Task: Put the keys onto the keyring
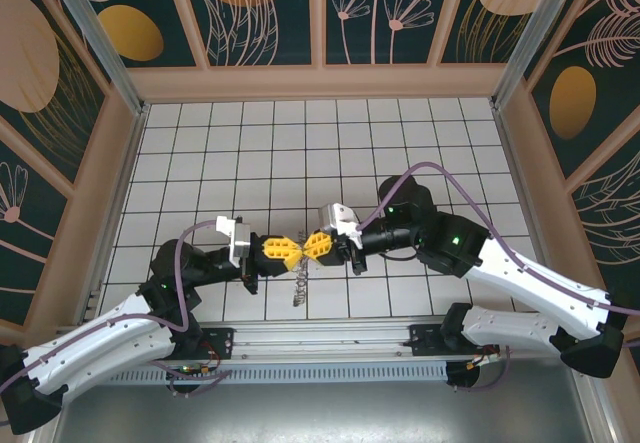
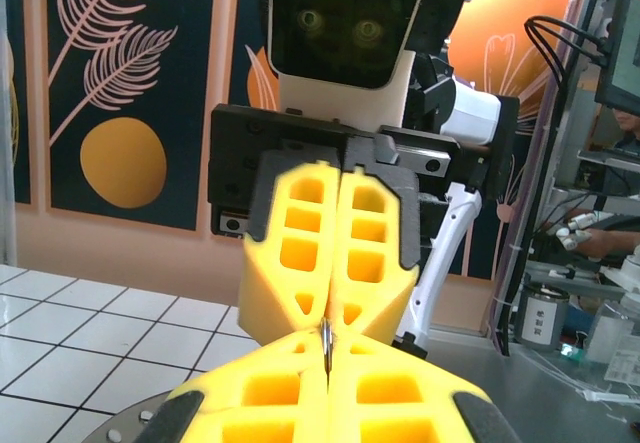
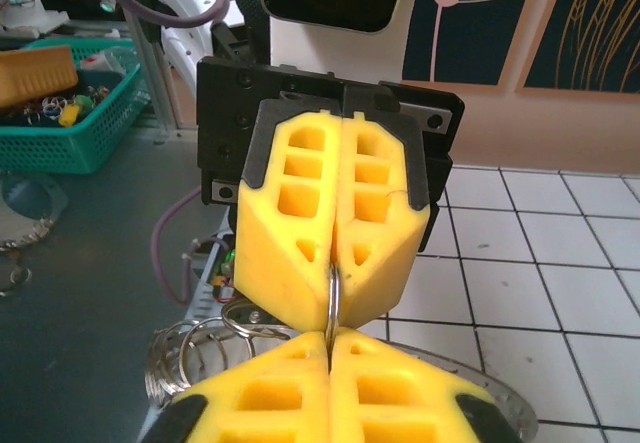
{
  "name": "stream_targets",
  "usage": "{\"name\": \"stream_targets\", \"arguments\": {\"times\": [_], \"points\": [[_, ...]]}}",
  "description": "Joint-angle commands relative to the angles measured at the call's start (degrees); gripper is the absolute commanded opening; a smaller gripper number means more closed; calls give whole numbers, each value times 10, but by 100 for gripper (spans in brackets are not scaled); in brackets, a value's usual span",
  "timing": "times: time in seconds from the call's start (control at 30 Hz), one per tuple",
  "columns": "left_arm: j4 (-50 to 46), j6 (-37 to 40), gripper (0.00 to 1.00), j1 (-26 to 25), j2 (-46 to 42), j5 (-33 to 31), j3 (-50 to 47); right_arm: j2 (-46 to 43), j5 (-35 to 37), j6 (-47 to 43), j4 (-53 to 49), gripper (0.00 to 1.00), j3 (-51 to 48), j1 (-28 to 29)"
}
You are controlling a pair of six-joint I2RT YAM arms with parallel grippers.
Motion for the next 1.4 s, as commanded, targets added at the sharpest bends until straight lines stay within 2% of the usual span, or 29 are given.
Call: {"name": "stream_targets", "arguments": {"times": [0.0,0.07,0.3,0.5,0.73,0.97,1.1,1.17,1.37], "points": [[13,10,0,-1,2,5,23,3,3,5,26,0,-4,3],[-13,18,0,-1,1,2,32,2,7,1,16,0,0,3],[-252,100,0,-1,7,-47,113,16,38,-19,-56,0,41,3],[-385,149,1,-1,25,-72,167,33,52,-37,-95,0,78,3],[-441,176,2,-1,51,-77,186,65,63,-52,-131,0,114,4],[-471,191,13,-1,60,-91,194,76,67,-57,-140,0,125,8],[-476,198,8,-1,62,-89,194,76,66,-58,-139,0,127,9],[-476,199,0,-1,65,-87,193,77,65,-59,-140,0,127,9],[-439,182,0,-1,52,-76,175,73,66,-57,-139,0,124,11]]}}
